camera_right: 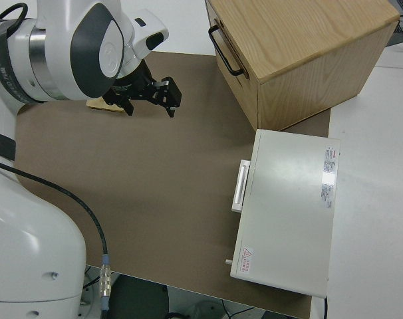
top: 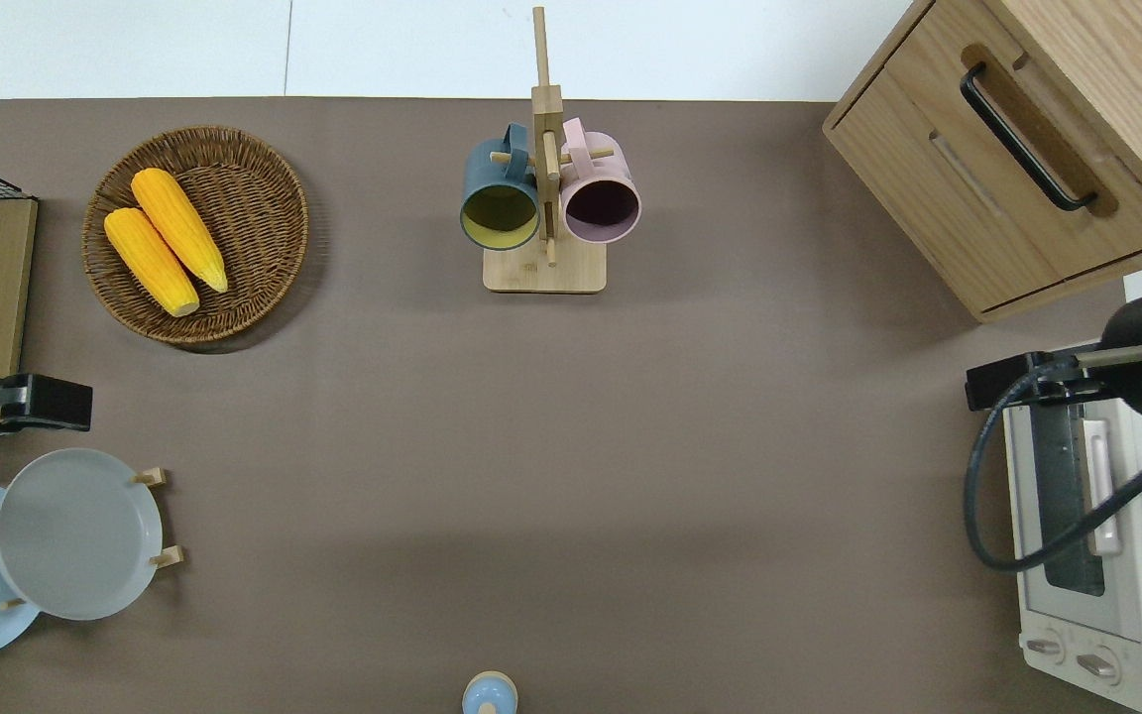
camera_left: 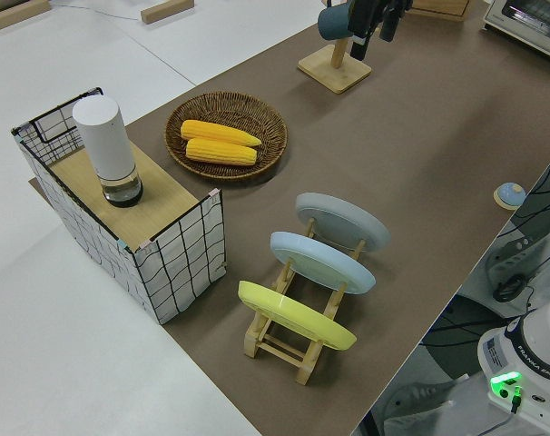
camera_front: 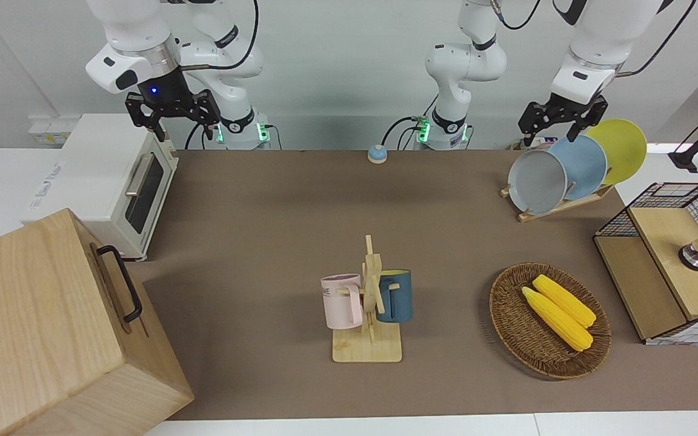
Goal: Pick gray plate from low plate rack and place it on table with left arm
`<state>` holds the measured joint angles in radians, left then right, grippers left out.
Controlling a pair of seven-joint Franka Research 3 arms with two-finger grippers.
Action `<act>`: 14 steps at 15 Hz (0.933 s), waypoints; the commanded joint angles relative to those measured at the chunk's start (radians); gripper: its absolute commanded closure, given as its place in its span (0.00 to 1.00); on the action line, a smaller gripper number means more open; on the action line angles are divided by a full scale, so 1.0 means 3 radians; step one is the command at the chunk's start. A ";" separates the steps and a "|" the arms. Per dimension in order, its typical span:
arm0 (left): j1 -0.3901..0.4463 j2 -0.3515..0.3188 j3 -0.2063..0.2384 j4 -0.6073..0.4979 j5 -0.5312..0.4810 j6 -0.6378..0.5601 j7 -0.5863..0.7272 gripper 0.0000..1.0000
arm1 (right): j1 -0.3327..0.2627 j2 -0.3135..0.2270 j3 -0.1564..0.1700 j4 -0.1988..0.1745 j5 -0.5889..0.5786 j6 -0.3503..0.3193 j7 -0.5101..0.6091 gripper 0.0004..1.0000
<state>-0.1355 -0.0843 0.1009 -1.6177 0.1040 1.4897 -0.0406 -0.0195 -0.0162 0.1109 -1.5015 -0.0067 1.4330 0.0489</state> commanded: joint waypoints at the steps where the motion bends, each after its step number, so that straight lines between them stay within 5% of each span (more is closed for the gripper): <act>1: 0.0027 -0.0235 0.0266 -0.0257 0.0083 0.0035 0.0319 0.01 | -0.0083 -0.0007 0.0060 0.0025 0.0063 -0.0052 0.0031 0.01; 6: 0.0017 -0.0419 0.0583 -0.0549 0.0160 0.0137 0.0453 0.01 | -0.0083 -0.0007 0.0060 0.0025 0.0063 -0.0052 0.0031 0.01; 14: 0.0032 -0.0675 0.0789 -0.1433 0.0149 0.0786 0.0391 0.01 | -0.0083 -0.0007 0.0060 0.0025 0.0063 -0.0052 0.0031 0.01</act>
<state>-0.1224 -0.2284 0.3120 -1.9142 0.1327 1.6396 0.0875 -0.0195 -0.0162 0.1109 -1.5015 -0.0067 1.4330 0.0489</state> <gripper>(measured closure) 0.004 0.009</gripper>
